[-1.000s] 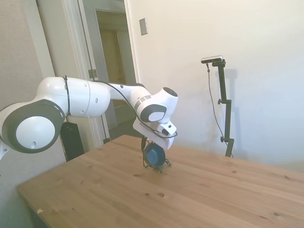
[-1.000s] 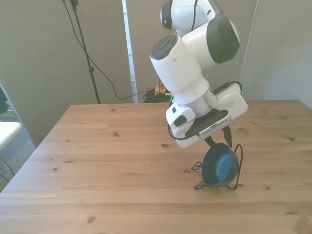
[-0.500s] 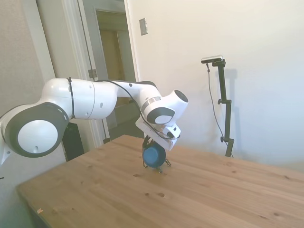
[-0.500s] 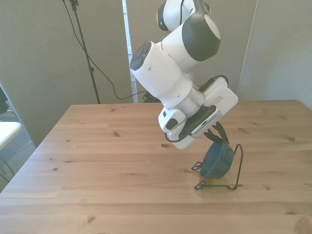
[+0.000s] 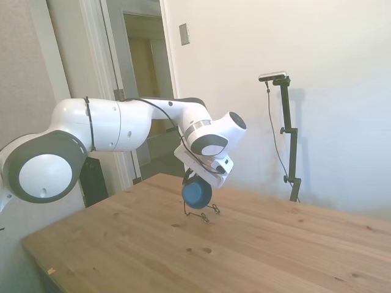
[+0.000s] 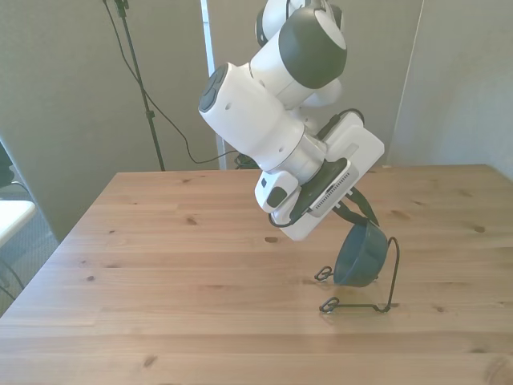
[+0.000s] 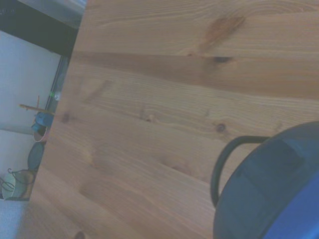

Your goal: Unload the bowl

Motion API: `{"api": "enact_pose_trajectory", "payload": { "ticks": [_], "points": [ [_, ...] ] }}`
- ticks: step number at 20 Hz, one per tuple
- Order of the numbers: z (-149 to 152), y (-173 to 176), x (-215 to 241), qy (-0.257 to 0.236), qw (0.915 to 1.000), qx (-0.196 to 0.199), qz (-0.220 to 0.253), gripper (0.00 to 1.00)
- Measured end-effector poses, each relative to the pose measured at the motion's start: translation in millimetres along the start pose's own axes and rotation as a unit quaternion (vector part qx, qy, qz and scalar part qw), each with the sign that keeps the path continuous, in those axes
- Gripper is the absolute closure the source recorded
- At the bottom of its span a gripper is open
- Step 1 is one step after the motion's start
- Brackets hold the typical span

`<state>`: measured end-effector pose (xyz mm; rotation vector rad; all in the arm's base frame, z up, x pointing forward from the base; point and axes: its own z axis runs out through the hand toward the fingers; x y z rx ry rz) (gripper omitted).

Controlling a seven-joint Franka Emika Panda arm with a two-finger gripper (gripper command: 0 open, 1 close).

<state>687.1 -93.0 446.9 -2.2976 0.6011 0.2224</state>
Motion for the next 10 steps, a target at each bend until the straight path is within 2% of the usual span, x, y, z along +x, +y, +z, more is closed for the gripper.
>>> {"api": "enact_pose_trajectory", "payload": {
  "ticks": [5,10],
  "points": [
    [-9,-20,-32,-0.001,0.9997,-0.011,-0.020,1.00],
    [6,-25,-79,-0.018,0.9974,-0.059,-0.037,1.00]
  ]
}}
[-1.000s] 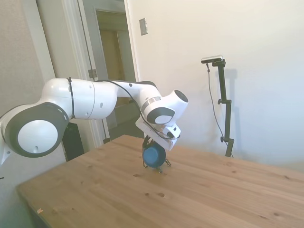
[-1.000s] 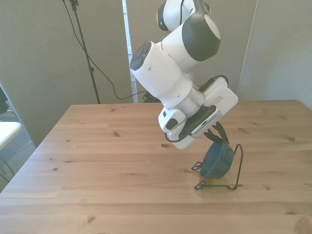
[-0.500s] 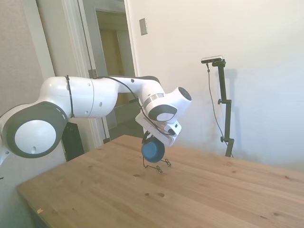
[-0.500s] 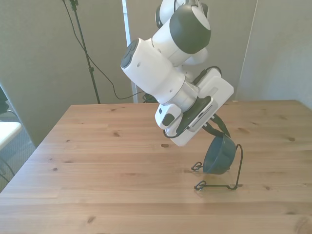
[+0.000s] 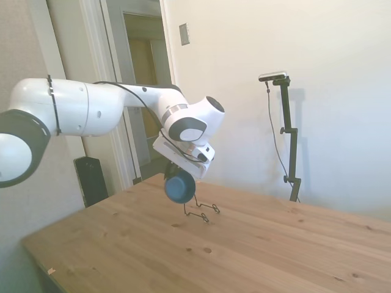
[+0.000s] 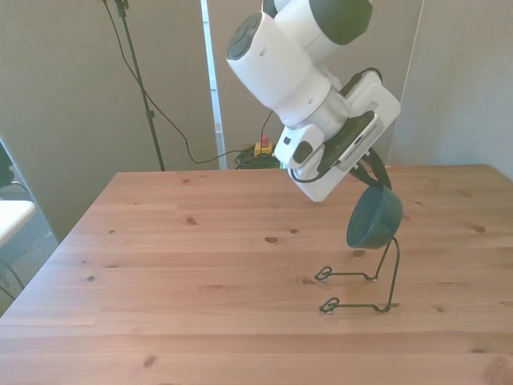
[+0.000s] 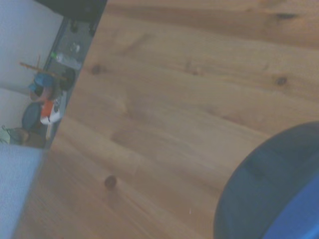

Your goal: Unload the bowl

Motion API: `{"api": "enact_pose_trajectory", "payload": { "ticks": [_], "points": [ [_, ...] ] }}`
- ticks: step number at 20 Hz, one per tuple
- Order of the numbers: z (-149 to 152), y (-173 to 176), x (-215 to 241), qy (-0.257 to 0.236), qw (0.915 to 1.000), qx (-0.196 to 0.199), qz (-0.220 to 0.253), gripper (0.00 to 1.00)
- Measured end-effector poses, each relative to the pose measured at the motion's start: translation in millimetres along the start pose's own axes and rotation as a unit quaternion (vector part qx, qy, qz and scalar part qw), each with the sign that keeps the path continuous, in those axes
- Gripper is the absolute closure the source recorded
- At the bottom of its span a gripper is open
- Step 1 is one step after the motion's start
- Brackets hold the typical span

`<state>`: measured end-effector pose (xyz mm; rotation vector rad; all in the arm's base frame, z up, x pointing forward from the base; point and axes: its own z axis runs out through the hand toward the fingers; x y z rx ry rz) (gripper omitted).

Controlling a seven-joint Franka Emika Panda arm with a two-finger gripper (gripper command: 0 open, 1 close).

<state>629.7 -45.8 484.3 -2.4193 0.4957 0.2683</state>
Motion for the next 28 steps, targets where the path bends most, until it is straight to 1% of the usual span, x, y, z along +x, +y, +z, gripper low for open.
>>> {"api": "enact_pose_trajectory", "payload": {
  "ticks": [5,8,10,14,16,20,23,25,28],
  "points": [
    [25,2,-44,-0.008,0.9980,-0.062,-0.006,1.00],
    [42,8,-63,-0.015,0.9957,-0.092,-0.001,1.00],
    [53,13,-72,-0.013,0.9926,-0.121,-0.001,1.00],
    [70,26,-86,-0.002,0.9822,-0.188,0.005,1.00],
    [77,32,-91,0.002,0.9768,-0.214,0.009,1.00],
    [87,45,-93,0.003,0.9692,-0.245,0.024,1.00],
    [85,52,-89,0.020,0.9630,-0.267,0.031,1.00],
    [81,58,-83,0.038,0.9568,-0.286,0.034,1.00],
    [76,69,-77,0.051,0.9452,-0.320,0.038,1.00]
  ]
}}
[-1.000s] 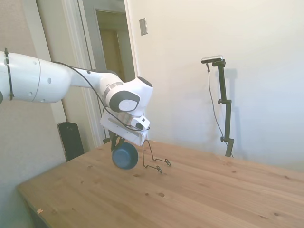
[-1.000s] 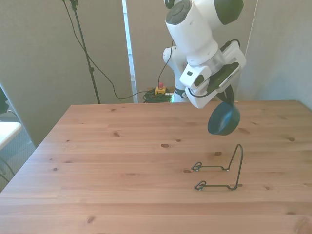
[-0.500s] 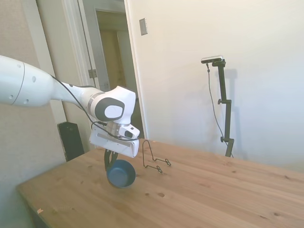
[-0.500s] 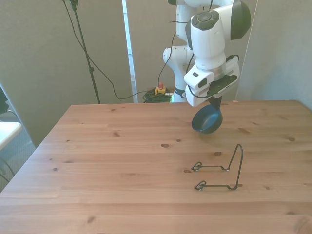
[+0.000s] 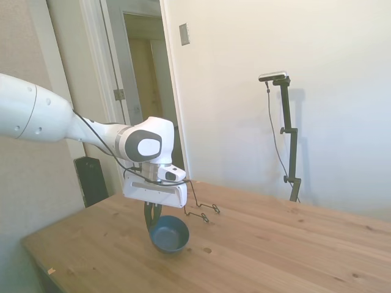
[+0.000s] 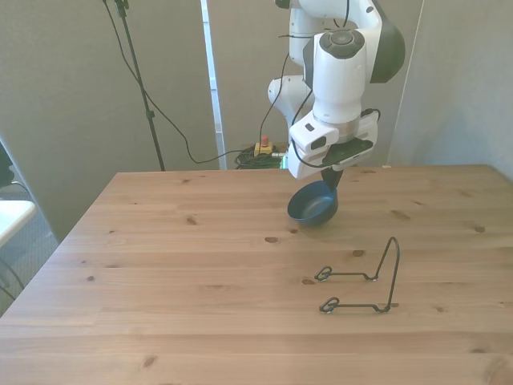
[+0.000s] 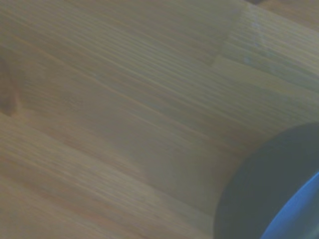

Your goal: Unload the bowl

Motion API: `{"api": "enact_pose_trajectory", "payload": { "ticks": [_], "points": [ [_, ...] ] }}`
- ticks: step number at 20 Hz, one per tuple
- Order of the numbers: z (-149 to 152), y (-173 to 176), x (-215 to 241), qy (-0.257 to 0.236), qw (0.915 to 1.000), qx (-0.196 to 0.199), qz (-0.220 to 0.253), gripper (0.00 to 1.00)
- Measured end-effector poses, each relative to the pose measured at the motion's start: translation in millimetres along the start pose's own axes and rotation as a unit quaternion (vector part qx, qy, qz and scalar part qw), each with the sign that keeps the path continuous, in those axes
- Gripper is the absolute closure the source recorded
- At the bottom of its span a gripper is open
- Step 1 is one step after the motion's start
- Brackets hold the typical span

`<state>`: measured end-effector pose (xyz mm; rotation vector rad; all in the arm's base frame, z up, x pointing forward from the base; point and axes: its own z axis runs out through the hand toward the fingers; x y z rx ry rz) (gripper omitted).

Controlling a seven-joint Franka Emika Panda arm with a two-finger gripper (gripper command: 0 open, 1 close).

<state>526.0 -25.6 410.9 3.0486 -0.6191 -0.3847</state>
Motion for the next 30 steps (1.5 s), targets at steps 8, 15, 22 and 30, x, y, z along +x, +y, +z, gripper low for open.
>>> {"api": "enact_pose_trajectory", "payload": {
  "ticks": [8,15,22,30],
  "points": [
    [14,9,29,-0.016,0.9990,-0.035,0.024,1.00],
    [11,3,37,-0.005,0.9987,-0.045,0.024,0.00],
    [4,-9,35,0.003,0.9990,-0.041,0.015,0.00],
    [-5,-16,35,0.011,0.9997,-0.017,0.014,0.00]
  ]
}}
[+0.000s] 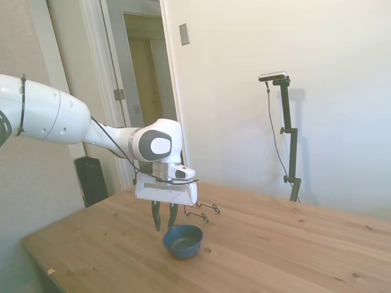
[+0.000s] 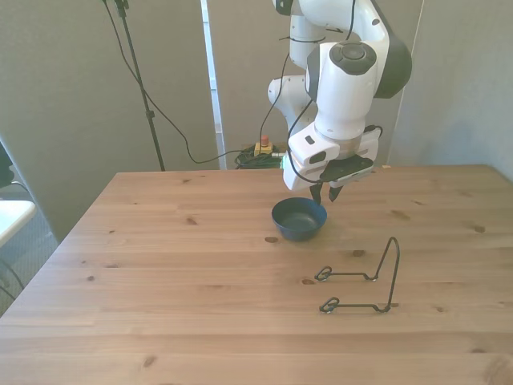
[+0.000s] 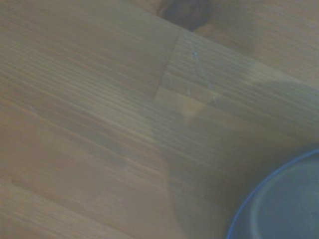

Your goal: Unload the bowl

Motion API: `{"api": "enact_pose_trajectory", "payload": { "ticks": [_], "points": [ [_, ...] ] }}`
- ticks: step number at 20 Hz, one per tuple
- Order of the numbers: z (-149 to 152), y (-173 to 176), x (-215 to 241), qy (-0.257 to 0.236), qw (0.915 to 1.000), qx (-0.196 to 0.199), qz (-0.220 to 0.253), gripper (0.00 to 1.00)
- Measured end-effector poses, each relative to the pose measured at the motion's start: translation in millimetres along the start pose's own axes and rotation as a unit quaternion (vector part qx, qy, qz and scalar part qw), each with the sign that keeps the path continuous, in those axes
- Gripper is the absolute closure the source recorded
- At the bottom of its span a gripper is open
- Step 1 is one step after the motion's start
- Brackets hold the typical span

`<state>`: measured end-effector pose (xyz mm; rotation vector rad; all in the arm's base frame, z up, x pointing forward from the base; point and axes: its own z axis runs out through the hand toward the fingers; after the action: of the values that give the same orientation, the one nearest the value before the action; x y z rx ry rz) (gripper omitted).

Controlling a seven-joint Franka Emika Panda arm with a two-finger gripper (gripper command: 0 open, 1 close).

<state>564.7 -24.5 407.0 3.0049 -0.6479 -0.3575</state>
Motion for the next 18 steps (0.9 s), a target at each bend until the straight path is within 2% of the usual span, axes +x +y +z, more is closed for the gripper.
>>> {"api": "enact_pose_trajectory", "payload": {
  "ticks": [6,10,14,18],
  "points": [
    [-30,-11,1,0.063,0.9971,0.043,-0.006,0.00],
    [-42,-28,-11,0.092,0.9926,0.072,-0.031,0.00],
    [-48,-48,-36,0.125,0.9850,0.109,-0.047,0.00],
    [-41,-59,-65,0.135,0.9794,0.131,-0.073,0.00]
  ]
}}
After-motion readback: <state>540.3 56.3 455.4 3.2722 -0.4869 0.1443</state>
